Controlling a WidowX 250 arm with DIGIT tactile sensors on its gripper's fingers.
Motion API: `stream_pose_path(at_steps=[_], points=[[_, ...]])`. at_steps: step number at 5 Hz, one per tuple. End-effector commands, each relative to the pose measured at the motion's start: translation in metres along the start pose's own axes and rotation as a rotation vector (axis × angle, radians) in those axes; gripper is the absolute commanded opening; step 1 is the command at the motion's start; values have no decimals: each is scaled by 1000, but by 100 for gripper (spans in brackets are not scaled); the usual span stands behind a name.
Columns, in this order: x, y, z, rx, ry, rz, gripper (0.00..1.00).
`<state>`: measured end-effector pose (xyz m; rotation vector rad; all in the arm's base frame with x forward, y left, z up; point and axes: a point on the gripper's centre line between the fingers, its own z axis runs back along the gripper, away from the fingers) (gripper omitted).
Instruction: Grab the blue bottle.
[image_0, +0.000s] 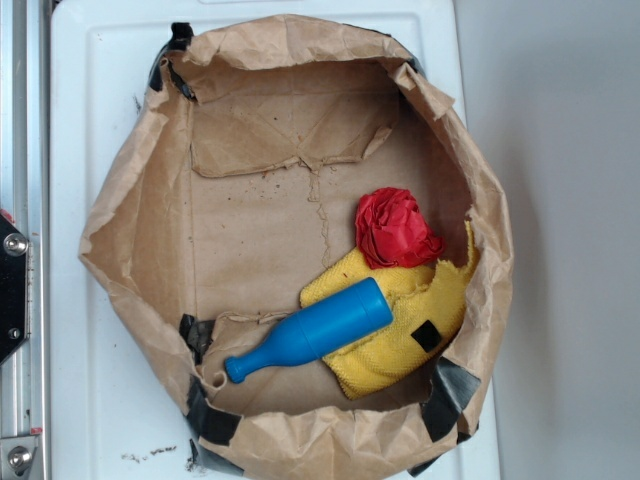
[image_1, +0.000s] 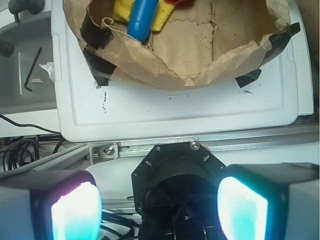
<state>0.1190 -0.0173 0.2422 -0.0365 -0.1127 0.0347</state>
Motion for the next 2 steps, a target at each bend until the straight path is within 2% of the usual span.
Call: stream_pose_path(at_steps=[1,2], points=[[0,0,0,0,0,0,100],[32,-22,-13,-16,-3,65,100]])
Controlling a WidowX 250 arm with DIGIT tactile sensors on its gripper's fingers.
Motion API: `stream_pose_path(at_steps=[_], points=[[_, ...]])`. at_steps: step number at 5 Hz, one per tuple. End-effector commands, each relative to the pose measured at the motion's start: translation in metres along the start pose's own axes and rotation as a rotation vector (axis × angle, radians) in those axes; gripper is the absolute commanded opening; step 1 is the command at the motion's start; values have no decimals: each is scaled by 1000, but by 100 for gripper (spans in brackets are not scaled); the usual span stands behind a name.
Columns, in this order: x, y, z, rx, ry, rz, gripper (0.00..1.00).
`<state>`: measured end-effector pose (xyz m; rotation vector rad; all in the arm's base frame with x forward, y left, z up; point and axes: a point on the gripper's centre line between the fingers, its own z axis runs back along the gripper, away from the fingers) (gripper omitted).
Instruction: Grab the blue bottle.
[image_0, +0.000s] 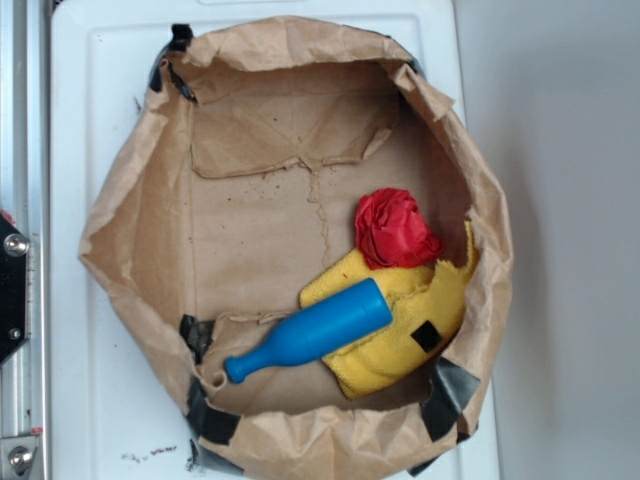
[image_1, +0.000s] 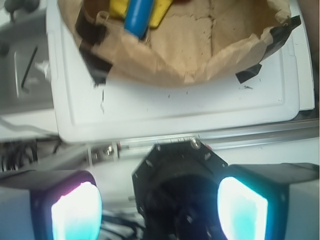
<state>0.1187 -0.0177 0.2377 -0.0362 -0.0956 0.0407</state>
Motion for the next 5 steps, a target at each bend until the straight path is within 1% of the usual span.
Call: stream_pose_path(at_steps=[1,2,3,4,5], points=[[83,-32,-25,-45,-60,149,100],[125,-26,-52,-111,-106,150,100],[152,-11,-72,-184,-127,197,100],[165,8,-78,-226,-155,193,100],[168,19,-95,-204,-125,189,100]])
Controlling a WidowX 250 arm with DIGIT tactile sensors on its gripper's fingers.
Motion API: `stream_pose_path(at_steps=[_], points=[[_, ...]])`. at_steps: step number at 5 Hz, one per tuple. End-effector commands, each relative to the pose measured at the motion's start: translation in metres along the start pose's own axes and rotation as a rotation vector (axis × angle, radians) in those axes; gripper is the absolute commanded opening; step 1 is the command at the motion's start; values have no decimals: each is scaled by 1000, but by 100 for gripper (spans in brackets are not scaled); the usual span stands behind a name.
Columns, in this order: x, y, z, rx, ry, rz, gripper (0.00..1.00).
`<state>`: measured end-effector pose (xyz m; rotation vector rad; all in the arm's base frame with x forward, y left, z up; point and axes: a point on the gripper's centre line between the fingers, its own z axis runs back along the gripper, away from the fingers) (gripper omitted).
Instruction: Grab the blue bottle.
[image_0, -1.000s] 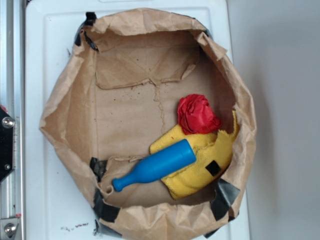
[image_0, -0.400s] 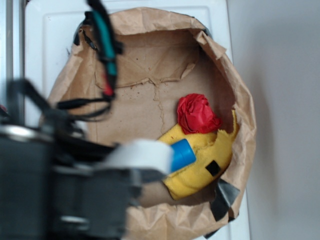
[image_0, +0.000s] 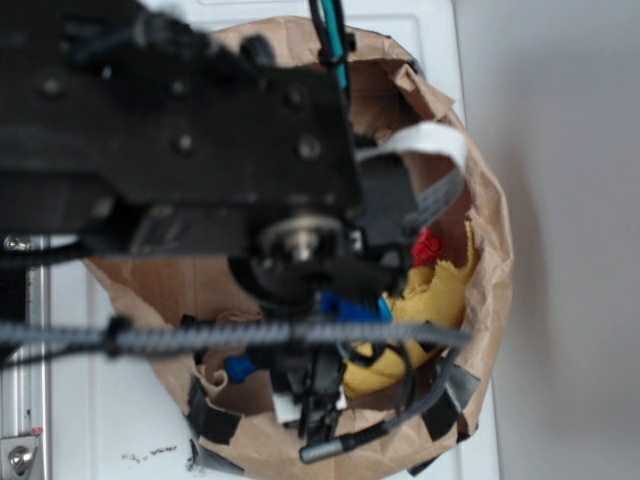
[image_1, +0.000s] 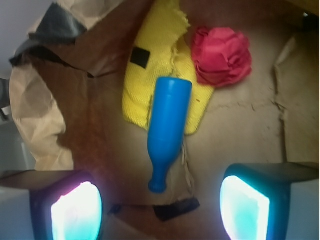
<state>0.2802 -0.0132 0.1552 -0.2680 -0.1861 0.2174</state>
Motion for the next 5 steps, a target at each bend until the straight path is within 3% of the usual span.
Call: stream_pose_path(at_steps=[1,3,4,5], points=[[19,14,5,17,-37,-2,100],[19,14,5,17,-37,-2,100],[4,13,-18,8,-34,-33,100],[-12,6,-45,78,-61,-86,100]])
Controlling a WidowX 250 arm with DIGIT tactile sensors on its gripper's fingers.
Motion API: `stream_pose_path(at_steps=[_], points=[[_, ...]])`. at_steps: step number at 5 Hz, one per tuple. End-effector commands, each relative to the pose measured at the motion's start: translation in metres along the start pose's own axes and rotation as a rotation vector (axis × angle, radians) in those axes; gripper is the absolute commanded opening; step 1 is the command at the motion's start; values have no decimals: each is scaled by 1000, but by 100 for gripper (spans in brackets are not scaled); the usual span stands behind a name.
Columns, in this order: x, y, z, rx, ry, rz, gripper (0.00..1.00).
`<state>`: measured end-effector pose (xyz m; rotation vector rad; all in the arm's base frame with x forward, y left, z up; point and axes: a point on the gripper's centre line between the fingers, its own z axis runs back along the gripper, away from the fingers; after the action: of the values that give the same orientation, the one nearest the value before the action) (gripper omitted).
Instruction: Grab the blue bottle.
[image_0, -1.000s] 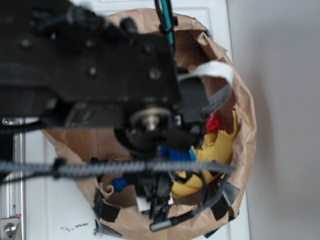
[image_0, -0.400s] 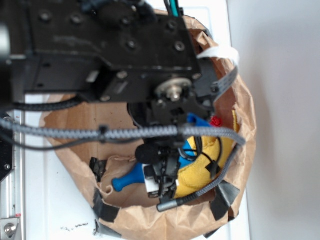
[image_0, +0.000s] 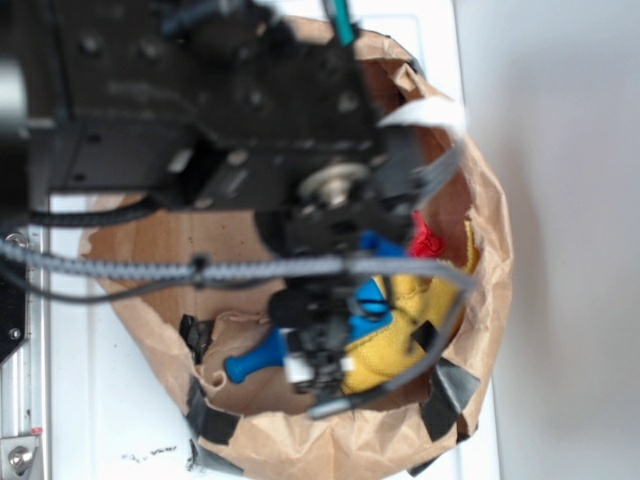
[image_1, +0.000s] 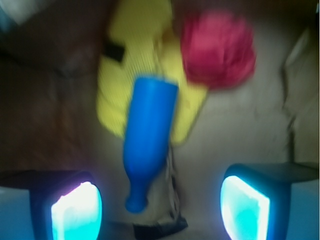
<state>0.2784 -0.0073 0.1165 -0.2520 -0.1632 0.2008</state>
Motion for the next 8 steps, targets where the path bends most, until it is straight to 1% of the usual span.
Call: stream_pose_path(at_steps=[1,2,3,4,5,6,7,8], points=[[-13,-17,-26,39,-101,-91,100],[-13,-26,-34,-64,-110,-80,100],[-7,-41,-41,-68,-121,-61,100],[4,-48,-58,8,-157,-37,100],[15,-47,-77,79,-155,-11,100],[16,-45,-80,98,-154,12,0],[20,-39,-54,55,-165,28,0],[28,-29,-12,-24,-135,63,0]])
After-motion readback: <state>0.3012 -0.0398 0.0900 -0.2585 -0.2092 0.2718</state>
